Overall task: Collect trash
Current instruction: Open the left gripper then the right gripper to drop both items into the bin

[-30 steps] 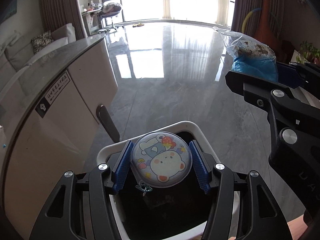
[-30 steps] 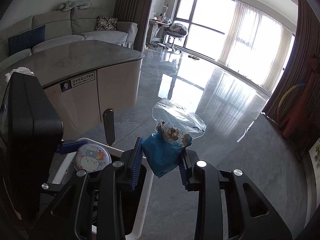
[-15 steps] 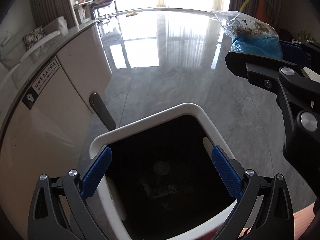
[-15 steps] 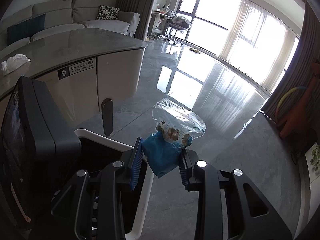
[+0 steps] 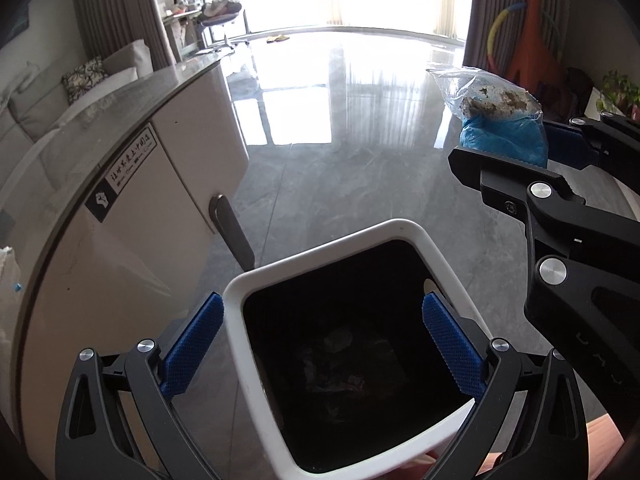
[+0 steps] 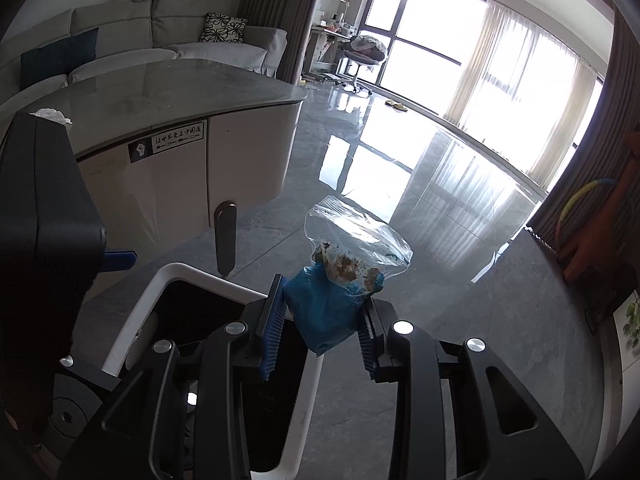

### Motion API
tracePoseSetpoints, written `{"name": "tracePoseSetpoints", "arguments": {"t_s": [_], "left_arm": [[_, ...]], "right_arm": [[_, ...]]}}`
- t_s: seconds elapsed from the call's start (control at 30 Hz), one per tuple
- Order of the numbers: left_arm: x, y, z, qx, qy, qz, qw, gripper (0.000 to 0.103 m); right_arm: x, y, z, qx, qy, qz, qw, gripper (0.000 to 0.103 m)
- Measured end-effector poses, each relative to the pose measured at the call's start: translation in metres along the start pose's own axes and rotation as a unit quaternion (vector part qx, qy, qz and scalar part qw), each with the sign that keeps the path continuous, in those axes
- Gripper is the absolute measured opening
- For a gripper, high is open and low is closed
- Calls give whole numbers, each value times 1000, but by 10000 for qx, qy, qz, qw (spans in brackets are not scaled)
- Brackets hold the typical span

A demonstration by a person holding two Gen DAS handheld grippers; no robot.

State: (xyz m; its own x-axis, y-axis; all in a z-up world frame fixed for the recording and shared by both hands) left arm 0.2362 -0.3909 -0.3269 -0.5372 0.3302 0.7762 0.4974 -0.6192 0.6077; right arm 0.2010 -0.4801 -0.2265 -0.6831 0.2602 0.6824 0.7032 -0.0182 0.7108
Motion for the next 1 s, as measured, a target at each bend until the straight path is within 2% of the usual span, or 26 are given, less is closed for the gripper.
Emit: {"name": "tracePoseSetpoints", "arguments": {"t_s": [0.13, 0.27, 0.43, 0.47, 0.5, 0.57, 0.67, 0.83, 1.0], "left_arm": [[2, -5, 16, 90, 242, 17, 9997, 99], [13, -9, 40, 175, 689, -86, 9974, 99], [35, -8, 57, 264, 884, -296, 9953, 99], [39, -7, 60, 291, 895, -350, 9949, 99], [43, -6, 60, 284, 903, -387, 9948, 99], [50, -4, 62, 260, 937, -452, 9942, 99], [58, -1, 62, 294, 874, -493, 9945, 99], [68, 5, 64, 430, 812, -562, 9942, 99], [75, 6, 65, 520, 734, -591, 9942, 99]], "right_arm": [[-16, -5, -1, -157, 240, 286, 9992, 35], [-35, -16, 5, -173, 466, 727, 9961, 35], [-51, -27, 18, 10, 536, 1110, 9924, 35], [-53, -28, 22, 58, 533, 1140, 9920, 40], [-55, -28, 25, 103, 511, 1162, 9919, 56], [-61, -30, 31, 232, 488, 1282, 9903, 81], [-67, -33, 38, 425, 458, 1423, 9878, 99], [-73, -40, 43, 563, 476, 1595, 9844, 99], [-67, -35, 36, 418, 438, 1427, 9879, 99]]}}
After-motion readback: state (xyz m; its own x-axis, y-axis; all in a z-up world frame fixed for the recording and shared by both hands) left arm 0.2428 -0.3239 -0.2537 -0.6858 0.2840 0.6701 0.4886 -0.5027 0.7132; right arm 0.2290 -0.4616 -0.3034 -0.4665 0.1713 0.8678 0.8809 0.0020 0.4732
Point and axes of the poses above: each gripper's, at about its wrist camera, not at the fingertips, and x roughly against the way its jaws point, z to its left, y to its top, the point moved 5 cm from there along -x, roughly the way its jaws point, and after that the axes turned 7 degrees about y, right-handed, at the moved point
